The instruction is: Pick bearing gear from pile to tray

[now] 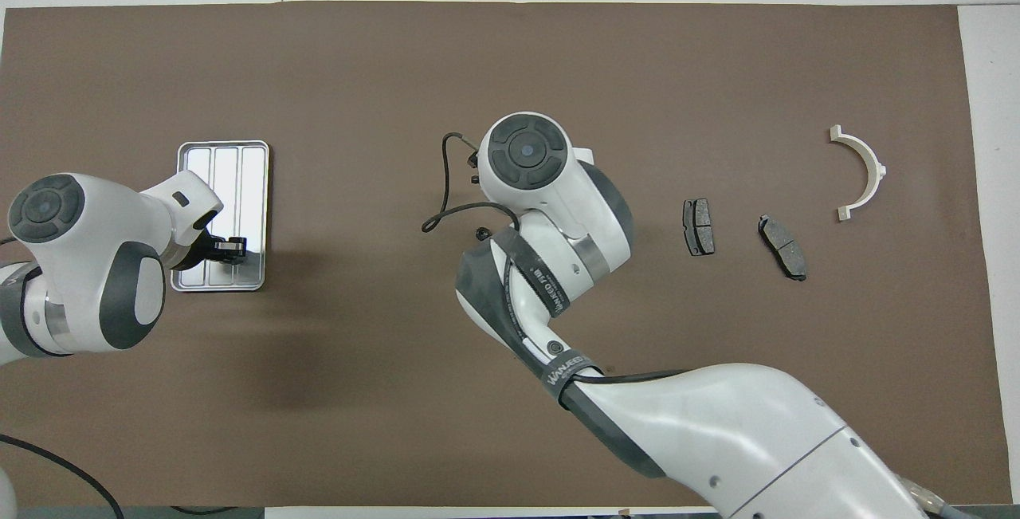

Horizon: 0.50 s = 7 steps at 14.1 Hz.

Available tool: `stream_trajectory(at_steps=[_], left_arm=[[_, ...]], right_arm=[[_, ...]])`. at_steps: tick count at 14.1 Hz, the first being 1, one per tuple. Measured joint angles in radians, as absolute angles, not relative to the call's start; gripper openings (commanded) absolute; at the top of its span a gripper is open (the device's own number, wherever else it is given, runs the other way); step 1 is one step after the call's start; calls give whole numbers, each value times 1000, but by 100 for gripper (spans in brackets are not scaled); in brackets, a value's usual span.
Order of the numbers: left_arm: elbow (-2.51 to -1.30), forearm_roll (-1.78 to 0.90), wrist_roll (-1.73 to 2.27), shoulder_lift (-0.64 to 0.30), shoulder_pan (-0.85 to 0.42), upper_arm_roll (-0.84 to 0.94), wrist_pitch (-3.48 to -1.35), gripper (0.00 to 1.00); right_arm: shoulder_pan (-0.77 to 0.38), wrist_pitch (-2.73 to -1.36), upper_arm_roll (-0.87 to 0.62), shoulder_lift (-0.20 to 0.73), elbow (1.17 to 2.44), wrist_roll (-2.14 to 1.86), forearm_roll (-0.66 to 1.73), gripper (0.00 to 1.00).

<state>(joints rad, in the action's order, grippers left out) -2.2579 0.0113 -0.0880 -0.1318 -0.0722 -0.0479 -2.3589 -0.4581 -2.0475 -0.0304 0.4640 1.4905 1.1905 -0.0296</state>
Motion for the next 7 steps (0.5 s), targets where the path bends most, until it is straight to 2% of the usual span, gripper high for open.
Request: stream_trajectory(at_steps=[2, 3, 4, 7], left_arm=[[-2258, 11, -92, -132, -72, -48, -2361, 58], [-2258, 11, -95, -132, -72, -48, -2363, 77], [-2258, 11, -102, -132, -72, -49, -2363, 85], [-2239, 11, -119, -131, -68, -52, -2346, 86]], right_arm=[[-404, -1993, -31, 415, 1491, 1043, -22, 100], [-375, -1971, -31, 398, 1491, 959, -19, 100], [-342, -1952, -30, 386, 1491, 868, -16, 100], [-236, -1915, -30, 369, 1491, 579, -10, 100]])
